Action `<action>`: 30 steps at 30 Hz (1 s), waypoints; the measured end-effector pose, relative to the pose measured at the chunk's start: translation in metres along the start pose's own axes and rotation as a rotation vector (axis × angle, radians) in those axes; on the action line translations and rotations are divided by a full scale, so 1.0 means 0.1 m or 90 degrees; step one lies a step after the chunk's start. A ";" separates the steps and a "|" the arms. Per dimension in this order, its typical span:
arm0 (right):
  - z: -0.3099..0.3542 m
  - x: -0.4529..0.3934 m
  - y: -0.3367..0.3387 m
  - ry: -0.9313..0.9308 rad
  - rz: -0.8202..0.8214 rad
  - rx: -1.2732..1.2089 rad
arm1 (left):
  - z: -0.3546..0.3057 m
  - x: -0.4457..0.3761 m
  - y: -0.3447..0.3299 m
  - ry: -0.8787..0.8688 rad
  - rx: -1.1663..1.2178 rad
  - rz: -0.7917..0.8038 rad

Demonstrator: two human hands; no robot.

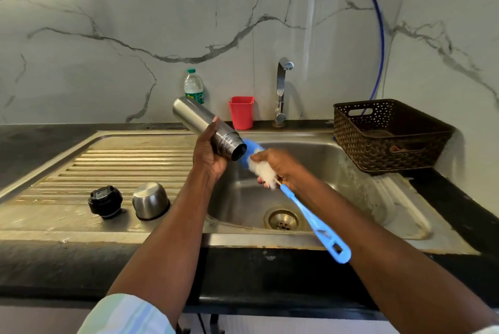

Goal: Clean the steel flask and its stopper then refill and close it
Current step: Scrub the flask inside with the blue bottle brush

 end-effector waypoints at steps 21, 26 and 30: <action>-0.13 -0.17 0.29 -0.041 -0.031 -0.016 | 0.09 -0.01 -0.02 -0.038 -0.167 -0.016; -0.19 -0.16 0.29 -0.042 -0.044 -0.046 | 0.13 0.12 -0.16 -0.045 -0.222 0.023; 0.01 -0.06 0.21 0.014 -0.030 -0.121 | -0.04 0.26 -0.18 -0.134 -0.366 -0.011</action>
Point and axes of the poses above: each hand's wrist, its own x-axis away from the middle knuckle, its own y-axis out of the back of the hand, z = x × y, the point moved 5 cm from there along -x, towards the middle knuckle, and after that the axes turned 8 degrees about y, right-handed, at the moved point
